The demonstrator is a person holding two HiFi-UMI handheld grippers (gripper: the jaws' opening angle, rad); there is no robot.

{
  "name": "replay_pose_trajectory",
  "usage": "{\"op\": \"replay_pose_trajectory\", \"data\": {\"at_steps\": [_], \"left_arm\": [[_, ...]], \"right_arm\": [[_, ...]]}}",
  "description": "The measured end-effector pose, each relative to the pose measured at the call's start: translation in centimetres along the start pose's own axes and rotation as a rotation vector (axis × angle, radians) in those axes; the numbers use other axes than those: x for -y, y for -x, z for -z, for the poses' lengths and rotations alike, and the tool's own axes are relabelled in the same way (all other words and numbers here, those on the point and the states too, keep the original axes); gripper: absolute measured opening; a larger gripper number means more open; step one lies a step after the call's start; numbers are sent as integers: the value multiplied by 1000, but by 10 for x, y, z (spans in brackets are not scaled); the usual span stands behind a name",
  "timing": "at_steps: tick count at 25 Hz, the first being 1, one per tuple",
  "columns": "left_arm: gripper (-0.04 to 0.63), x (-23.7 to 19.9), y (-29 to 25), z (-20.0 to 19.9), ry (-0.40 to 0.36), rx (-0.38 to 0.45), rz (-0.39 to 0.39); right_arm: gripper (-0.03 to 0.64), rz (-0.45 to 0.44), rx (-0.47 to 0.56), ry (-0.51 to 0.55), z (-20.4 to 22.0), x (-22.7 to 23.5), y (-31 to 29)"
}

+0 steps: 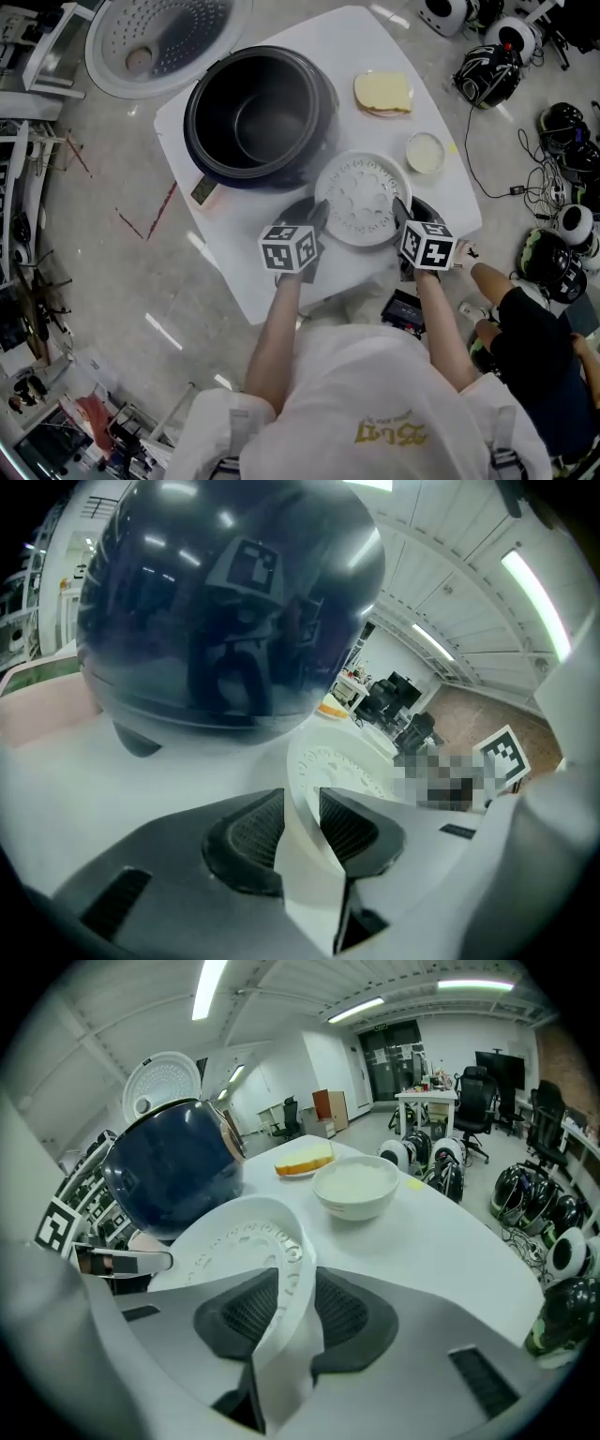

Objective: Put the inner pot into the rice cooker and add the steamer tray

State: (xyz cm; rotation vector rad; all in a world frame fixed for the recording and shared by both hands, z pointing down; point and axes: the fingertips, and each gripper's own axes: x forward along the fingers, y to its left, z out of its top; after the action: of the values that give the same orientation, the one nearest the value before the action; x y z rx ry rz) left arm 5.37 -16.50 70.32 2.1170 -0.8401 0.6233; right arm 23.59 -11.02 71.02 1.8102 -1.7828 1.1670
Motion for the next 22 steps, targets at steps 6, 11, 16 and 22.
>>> {"op": "replay_pose_trajectory", "data": {"at_steps": [6,11,16,22], "left_arm": [[101,3,-1,1,12,-4,9],[97,3,2,2,13,-9,3],[89,11,11,4,7,-1,4],[83,21,23,4,9,20,19]], "right_arm": [[100,-23,-22,-19,2,2,1],[98,-22,-17,-15,3,1,4],[95,-20,-8,-19,8,0,16],[89,-37,21,-38,7,-1,33]]}}
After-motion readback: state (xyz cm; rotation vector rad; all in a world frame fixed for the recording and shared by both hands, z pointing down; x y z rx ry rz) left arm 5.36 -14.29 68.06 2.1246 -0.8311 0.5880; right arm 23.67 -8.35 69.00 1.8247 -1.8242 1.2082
